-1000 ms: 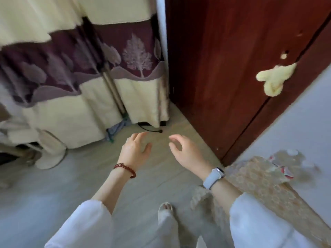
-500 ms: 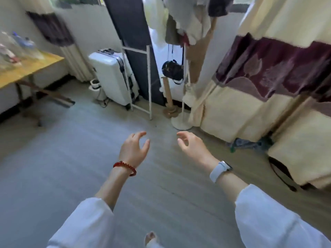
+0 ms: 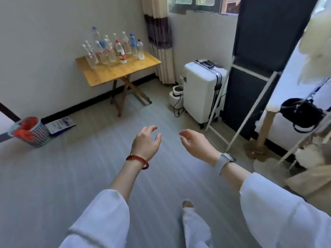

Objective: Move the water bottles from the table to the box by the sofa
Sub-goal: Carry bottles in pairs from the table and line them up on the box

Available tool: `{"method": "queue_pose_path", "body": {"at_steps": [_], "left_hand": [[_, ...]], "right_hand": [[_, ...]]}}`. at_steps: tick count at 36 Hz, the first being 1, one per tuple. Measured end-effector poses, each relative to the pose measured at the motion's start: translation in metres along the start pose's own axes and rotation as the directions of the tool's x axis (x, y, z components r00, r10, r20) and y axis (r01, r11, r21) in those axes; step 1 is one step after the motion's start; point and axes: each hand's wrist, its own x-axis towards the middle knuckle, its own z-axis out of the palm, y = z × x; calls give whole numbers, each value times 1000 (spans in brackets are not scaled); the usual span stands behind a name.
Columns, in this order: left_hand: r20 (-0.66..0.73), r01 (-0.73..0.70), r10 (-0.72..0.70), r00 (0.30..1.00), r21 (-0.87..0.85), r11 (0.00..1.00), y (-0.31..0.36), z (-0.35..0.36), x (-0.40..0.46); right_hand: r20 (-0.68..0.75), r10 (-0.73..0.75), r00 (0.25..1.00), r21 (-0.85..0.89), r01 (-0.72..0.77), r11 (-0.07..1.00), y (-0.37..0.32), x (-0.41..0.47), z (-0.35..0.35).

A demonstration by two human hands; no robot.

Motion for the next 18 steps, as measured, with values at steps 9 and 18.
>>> {"method": "queue_pose_path", "body": {"at_steps": [9,18], "left_hand": [[-113,125,-128,985,-40,991,-62,-23,216],[-238,232,-244,940,-80,969,-150,-61,389]], "right_hand": [[47,-102,994,3,102,995,-39,252,-2],[131,-178,975,34,175,984,-103,462,34]]}}
